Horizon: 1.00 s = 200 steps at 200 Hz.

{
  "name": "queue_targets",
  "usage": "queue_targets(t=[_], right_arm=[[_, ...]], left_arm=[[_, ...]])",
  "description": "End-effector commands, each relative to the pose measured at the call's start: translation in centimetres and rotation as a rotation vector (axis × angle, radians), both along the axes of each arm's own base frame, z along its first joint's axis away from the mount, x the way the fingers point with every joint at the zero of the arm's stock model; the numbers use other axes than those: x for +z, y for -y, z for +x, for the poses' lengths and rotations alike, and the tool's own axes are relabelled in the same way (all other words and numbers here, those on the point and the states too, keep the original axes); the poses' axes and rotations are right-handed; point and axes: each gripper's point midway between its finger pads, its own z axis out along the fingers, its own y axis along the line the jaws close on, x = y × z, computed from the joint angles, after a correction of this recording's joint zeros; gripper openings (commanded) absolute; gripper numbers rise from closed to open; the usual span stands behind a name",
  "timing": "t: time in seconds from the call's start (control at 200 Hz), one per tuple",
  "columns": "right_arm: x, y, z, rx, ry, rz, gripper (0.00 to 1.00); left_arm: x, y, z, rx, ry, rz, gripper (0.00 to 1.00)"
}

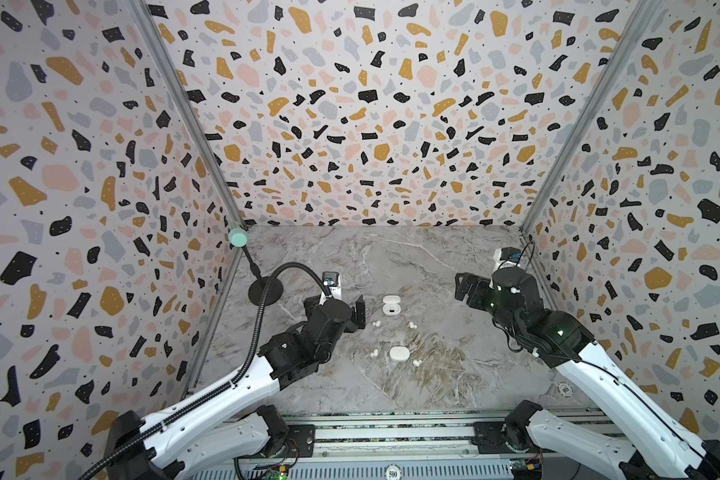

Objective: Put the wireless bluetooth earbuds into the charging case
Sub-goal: 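Move the open right gripper over the loose earbuds beside the case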

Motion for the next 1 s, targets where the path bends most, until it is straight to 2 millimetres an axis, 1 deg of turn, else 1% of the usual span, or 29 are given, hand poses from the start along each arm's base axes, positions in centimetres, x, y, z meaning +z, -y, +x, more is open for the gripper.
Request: queue_targets(t=[0.0,0.1,0.16,0.245,0.28,0.305,0.32,0.34,0.42,0.481,0.661,0.836,0.906,0.996], right_arm=[[0.1,0.7,-0.8,-0.009,0.037,0.037,0.99],[-0.8,0.6,-0.7,-0.009,0.002,0.006,0.99],[-2.0,0.2,-0.6,-0.001,-0.067,-0.023,0.99],[-4.6,-1.6,-0.5,0.078,-0.207,-0.077,0.99],[-5.5,-2.1,-0.5,0.093,-0.254,-0.095,0.99],[-6.7,-2.3,-0.6,0.099,-0.306,-0.119,1.00],[-6.9,-2.4,-0.6,0.102,-0.318,-0.123,1.00],[-7.8,-2.7,-0.7,0.111,-0.352,-0.141,0.99],[-10.1,-3.9,-1.3,0.138,-0.412,-0.191,0.96],[-11.2,-4.8,-1.6,0.149,-0.433,-0.214,0.95],[-13.3,-7.7,-1.9,0.210,-0.502,-0.193,0.89],[-15.0,-10.1,-1.9,0.287,-0.551,-0.171,0.88],[-15.5,-10.8,-1.7,0.300,-0.564,-0.168,0.87],[-15.8,-11.9,-1.4,0.327,-0.572,-0.151,0.87]], left_arm=[[0.7,-0.7,0.3,0.031,0.039,-0.003,1.00],[0.2,-1.2,0.2,0.050,0.025,0.014,1.00],[-0.3,-1.4,0.1,0.054,0.007,0.035,1.00],[-1.0,-1.7,-0.1,0.050,-0.016,0.083,1.00],[-1.3,-1.9,-0.2,0.054,-0.025,0.100,1.00],[-1.5,-2.1,-0.3,0.058,-0.029,0.109,1.00],[-1.6,-2.2,-0.3,0.060,-0.032,0.114,1.00],[-1.8,-2.3,-0.4,0.060,-0.035,0.116,1.00],[-2.5,-2.3,-0.6,0.054,-0.049,0.122,1.00],[-2.9,-2.5,-0.6,0.064,-0.054,0.134,1.00],[-2.8,-3.6,-0.3,0.113,-0.049,0.200,1.00],[-2.6,-5.1,-0.6,0.168,-0.041,0.239,1.00],[-2.8,-5.3,-0.7,0.175,-0.035,0.229,1.00],[-3.4,-5.2,-0.9,0.163,-0.036,0.212,1.00]])
